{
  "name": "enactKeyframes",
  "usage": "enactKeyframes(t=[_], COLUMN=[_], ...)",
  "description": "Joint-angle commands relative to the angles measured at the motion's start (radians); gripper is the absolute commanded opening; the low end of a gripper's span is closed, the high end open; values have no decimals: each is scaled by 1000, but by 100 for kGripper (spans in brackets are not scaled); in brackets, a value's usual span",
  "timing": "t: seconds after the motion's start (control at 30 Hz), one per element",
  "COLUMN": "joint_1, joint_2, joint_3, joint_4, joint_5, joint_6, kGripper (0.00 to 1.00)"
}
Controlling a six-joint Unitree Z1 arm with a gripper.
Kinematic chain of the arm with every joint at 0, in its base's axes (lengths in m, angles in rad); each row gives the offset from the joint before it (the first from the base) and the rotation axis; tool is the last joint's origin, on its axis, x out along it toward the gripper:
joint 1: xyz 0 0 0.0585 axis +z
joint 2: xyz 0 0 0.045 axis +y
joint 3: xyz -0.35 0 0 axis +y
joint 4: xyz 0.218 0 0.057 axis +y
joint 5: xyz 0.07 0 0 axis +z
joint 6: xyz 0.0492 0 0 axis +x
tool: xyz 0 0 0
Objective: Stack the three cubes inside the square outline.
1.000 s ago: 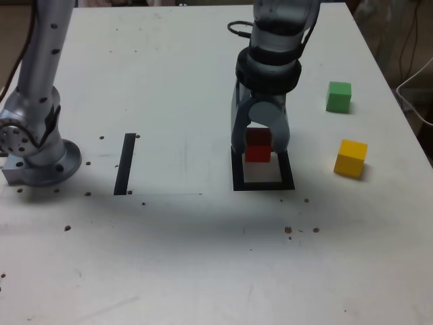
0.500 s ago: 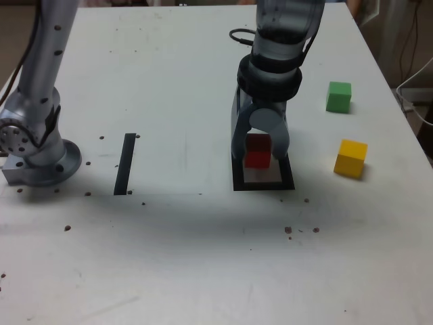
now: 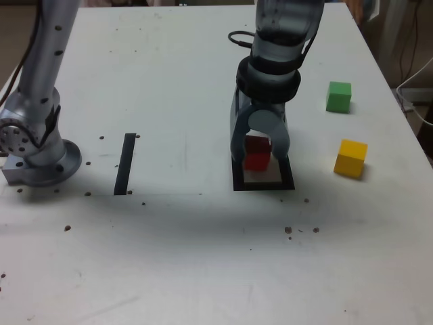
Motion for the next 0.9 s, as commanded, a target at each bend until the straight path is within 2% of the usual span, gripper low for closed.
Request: enactKeyframes(t=[0.0, 0.3, 0.57, 0.7, 0.87], joint_1=[2, 2, -18, -19, -25], joint_2=[1, -20, -144, -176, -180], joint_3=[2, -3, 15, 23, -13], joint_4=[3, -7, -13, 22, 22], joint_5=[1, -18, 31, 27, 19], joint_6=[4, 42, 46, 12, 4], kGripper=[98, 99, 100, 100, 100])
